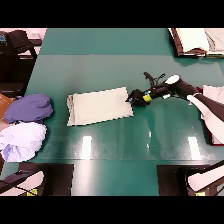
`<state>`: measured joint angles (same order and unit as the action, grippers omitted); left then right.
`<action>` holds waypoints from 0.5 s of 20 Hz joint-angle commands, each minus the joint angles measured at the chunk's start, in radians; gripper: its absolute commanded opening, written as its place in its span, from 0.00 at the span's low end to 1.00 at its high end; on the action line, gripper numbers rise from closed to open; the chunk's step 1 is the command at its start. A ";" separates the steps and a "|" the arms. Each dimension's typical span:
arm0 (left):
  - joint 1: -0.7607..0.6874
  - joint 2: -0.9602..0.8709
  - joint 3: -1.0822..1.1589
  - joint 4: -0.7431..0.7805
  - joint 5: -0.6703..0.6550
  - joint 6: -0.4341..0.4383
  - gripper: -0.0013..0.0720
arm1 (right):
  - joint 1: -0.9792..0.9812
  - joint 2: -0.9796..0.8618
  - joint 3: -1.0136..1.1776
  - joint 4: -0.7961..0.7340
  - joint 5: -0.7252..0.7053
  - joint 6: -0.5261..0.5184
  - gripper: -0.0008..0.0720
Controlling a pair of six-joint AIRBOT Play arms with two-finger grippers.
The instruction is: Fold the shirts.
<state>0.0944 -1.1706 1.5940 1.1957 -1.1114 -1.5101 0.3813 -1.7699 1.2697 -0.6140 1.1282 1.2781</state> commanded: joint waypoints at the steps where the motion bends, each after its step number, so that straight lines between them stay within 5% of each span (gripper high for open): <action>1: 0.000 -0.008 -0.002 -0.046 -0.001 0.000 0.05 | 0.074 -0.085 0.104 0.020 -0.031 -0.007 0.67; 2: -0.003 -0.009 -0.002 -0.063 -0.002 0.000 0.05 | 0.094 -0.104 0.144 0.019 -0.045 -0.007 0.57; 4: -0.031 -0.009 -0.002 -0.063 0.000 0.006 0.05 | 0.123 -0.132 0.220 0.011 -0.056 -0.008 0.17; 5: -0.052 -0.009 -0.002 -0.063 0.001 0.021 0.05 | 0.131 -0.142 0.255 0.010 -0.055 -0.008 0.05; 10: -0.185 -0.009 -0.002 -0.059 0.003 0.027 0.05 | 0.038 -0.066 0.326 -0.077 -0.056 0.018 0.04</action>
<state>-0.0280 -1.1786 1.5925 1.1393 -1.1095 -1.4899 0.4656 -1.8744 1.5536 -0.6289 1.0782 1.2732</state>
